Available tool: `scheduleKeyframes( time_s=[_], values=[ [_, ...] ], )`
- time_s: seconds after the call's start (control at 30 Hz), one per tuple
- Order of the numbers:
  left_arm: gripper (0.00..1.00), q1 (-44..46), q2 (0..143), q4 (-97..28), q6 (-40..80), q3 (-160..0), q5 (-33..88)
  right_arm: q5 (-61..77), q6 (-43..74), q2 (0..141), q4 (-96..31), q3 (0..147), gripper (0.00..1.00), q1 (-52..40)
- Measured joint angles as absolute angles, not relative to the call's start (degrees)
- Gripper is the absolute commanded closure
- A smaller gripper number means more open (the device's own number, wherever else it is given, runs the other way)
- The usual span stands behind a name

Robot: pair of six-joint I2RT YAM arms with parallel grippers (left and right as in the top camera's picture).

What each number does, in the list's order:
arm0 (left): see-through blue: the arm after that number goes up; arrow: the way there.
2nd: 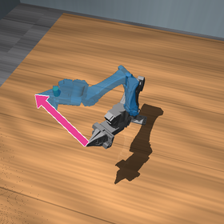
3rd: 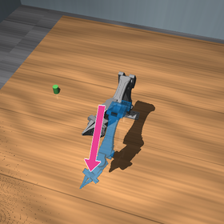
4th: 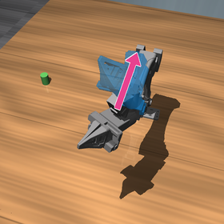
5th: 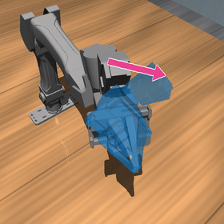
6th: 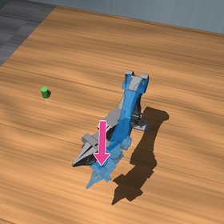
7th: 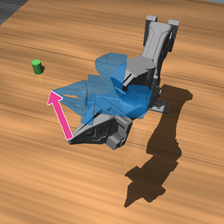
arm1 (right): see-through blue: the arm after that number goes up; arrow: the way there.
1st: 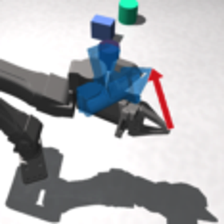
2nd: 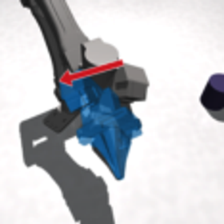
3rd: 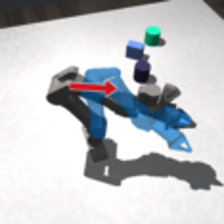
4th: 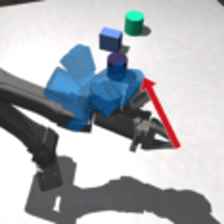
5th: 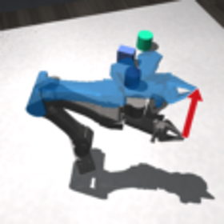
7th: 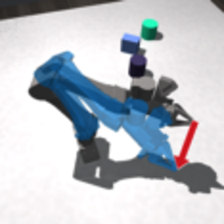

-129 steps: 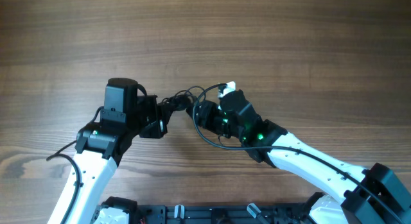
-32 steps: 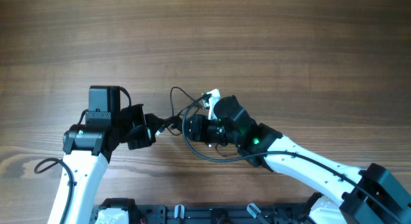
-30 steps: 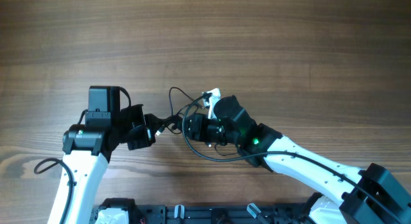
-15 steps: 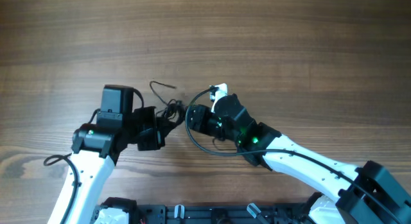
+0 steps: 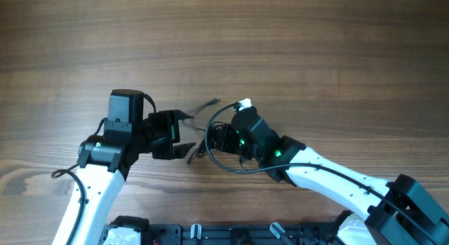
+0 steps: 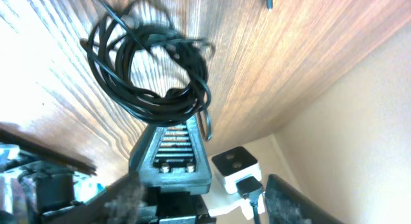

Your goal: Untangle cables

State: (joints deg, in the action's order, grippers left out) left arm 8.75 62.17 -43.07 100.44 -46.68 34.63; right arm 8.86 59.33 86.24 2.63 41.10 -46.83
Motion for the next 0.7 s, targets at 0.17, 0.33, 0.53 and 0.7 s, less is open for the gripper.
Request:
scheduleKeyframes(
  time_s=[0.17,0.33,0.53,0.7],
  values=[
    [0.14,8.6,62.2,-44.9,96.2,-46.8,32.8,8.9,58.9,85.8,2.8,41.1,0.96,-46.8],
    [0.09,8.6,62.2,-54.2,94.3,-46.9,31.0,8.9,60.3,85.5,2.7,41.1,0.95,-46.8],
    [0.16,10.2,62.2,-56.8,94.2,-46.9,29.2,8.5,65.5,85.5,2.7,41.1,0.96,-46.8],
    [0.24,12.6,63.2,-56.6,98.6,-46.9,26.8,8.5,66.6,85.5,2.7,41.1,0.96,-46.8]
  ],
)
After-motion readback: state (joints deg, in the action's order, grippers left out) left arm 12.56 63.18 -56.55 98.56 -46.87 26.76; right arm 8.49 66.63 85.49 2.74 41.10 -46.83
